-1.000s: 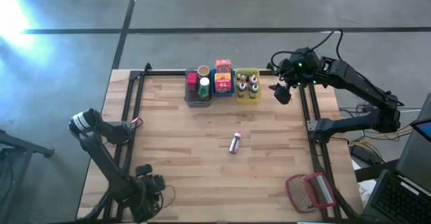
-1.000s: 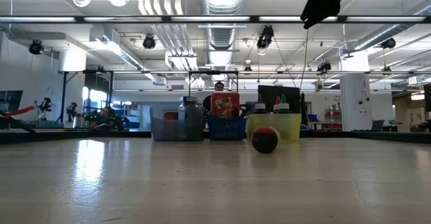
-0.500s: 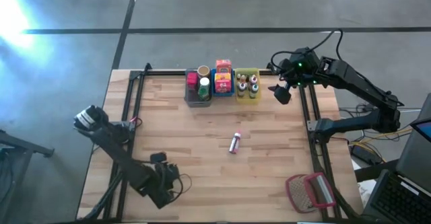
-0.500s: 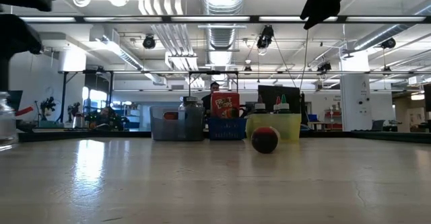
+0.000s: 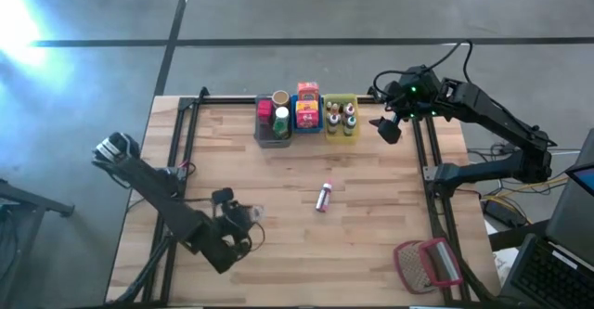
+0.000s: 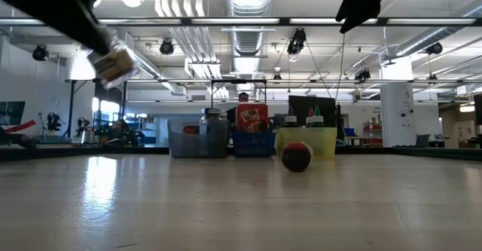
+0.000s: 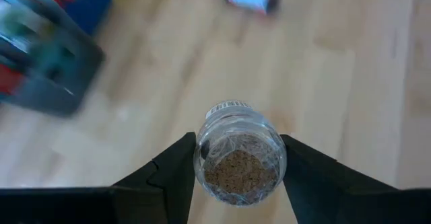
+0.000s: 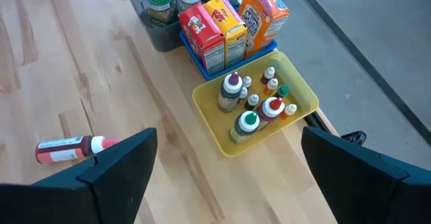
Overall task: Pick & Place Kitchen Items
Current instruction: Put the transparent spice bottle into the black bin
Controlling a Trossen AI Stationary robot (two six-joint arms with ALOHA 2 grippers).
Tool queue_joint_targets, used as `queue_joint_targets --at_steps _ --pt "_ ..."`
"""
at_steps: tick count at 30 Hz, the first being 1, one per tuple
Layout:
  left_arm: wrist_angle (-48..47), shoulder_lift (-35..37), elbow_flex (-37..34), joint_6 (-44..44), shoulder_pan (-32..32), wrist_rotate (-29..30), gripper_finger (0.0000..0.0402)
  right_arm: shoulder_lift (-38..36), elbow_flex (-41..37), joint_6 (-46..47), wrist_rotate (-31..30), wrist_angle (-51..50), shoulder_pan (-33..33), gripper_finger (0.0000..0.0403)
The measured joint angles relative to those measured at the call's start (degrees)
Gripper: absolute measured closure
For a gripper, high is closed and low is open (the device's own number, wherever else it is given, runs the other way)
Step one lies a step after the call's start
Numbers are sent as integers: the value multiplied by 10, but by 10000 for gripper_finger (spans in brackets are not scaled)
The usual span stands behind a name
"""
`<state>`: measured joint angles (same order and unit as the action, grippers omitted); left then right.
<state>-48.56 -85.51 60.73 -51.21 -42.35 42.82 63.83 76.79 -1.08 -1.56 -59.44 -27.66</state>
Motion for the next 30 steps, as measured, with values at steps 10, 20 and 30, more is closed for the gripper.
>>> queue_joint_targets --at_steps 10,20,30 --pt "7 68 0 63 69 108 207 0 0 0 0 0 0 43" --pt "74 118 0 220 282 -3 207 0 0 0 0 0 0 70" --pt "119 128 1 326 492 -188 207 0 0 0 0 0 0 103"
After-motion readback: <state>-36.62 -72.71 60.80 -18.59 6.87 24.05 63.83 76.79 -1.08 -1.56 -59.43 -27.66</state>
